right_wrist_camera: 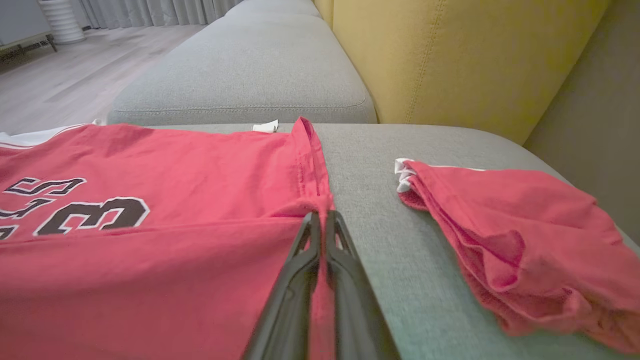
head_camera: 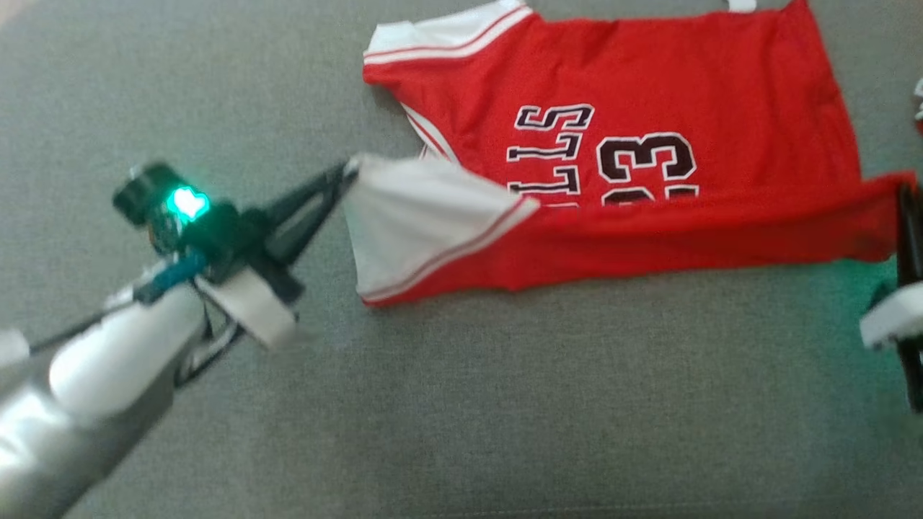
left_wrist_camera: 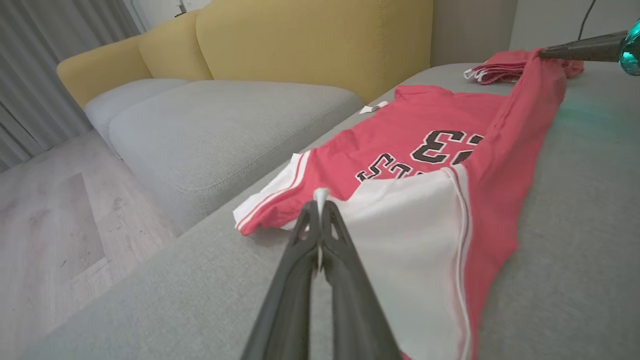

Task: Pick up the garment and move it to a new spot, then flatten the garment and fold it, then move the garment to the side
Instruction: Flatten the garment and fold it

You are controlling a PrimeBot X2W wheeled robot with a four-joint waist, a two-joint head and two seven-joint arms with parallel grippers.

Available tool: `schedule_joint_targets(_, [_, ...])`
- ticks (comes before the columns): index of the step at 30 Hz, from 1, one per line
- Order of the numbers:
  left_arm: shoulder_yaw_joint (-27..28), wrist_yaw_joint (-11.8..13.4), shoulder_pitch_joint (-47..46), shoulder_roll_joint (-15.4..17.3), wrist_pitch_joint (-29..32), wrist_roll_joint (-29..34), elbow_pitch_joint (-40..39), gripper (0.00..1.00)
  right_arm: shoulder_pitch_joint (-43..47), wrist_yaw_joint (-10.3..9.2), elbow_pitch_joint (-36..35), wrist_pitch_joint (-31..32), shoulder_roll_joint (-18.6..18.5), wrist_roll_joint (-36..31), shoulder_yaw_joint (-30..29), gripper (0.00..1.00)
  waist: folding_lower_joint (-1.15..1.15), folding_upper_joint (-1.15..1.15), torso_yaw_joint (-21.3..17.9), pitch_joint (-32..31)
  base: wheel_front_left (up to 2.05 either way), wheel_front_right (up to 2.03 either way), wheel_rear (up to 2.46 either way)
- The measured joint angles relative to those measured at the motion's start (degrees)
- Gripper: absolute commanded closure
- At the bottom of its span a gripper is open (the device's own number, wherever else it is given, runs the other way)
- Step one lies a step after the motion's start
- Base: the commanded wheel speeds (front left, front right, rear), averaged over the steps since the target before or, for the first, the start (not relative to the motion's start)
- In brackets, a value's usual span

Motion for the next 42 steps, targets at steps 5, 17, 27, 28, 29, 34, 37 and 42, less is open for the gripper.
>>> schedule_joint_targets(5, [0.12,-1.49,-6.48,-2.13,-0.27,1.93,5.53,1.00,-7.44,0.00,5.31,-0.15,-0.37,0.00,2.65,1.00,0.01,0.00,-0.44,2.84,0.00,0.00,0.00])
schedule_joint_targets(17, [5.52,0.31,-6.16,-7.94,-2.40,-0.20,11.04,0.00,-14.63,0.00,16.79,-6.86,-0.31,0.00,4.99,0.00,0.00,0.00,-0.68,4.13,0.00,0.00,0.00])
schedule_joint_targets(27, [10.63,3.68,16.56,-12.96,-2.47,-10.38,9.70,0.00,-11.26,0.00,18.96,-9.29,0.40,0.11,4.72,0.00,-0.02,0.00,-0.74,1.13,0.00,0.00,0.00])
schedule_joint_targets(28, [10.92,3.56,17.22,-13.45,-2.46,-11.06,9.99,0.00,-11.18,0.00,19.12,-9.31,0.46,0.23,4.75,0.00,-0.02,0.00,-0.84,1.07,0.00,0.00,0.00])
schedule_joint_targets(29, [11.35,2.96,17.48,-13.94,-2.46,-11.84,10.17,0.00,-11.19,0.00,19.24,-9.33,0.46,0.47,4.75,0.00,-0.02,0.00,-0.92,1.04,0.00,0.00,0.00])
schedule_joint_targets(34, [11.63,0.73,16.93,-14.90,-2.35,-12.84,13.97,0.00,-11.28,0.00,19.72,-9.82,0.47,0.80,5.53,0.00,-0.02,0.00,-1.58,1.53,0.00,0.00,0.00])
schedule_joint_targets(37, [10.66,-0.46,16.26,-15.30,-1.15,-12.68,16.06,0.02,-11.34,0.00,20.35,-9.89,0.48,1.41,6.00,0.00,-0.01,0.00,-1.94,1.89,0.00,0.00,0.00])
schedule_joint_targets(42, [8.35,-2.26,13.58,-16.51,0.42,-12.70,17.97,1.00,-11.57,0.00,22.38,-9.67,0.48,2.99,7.28,0.00,-0.01,0.00,-2.02,1.93,0.00,0.00,0.00])
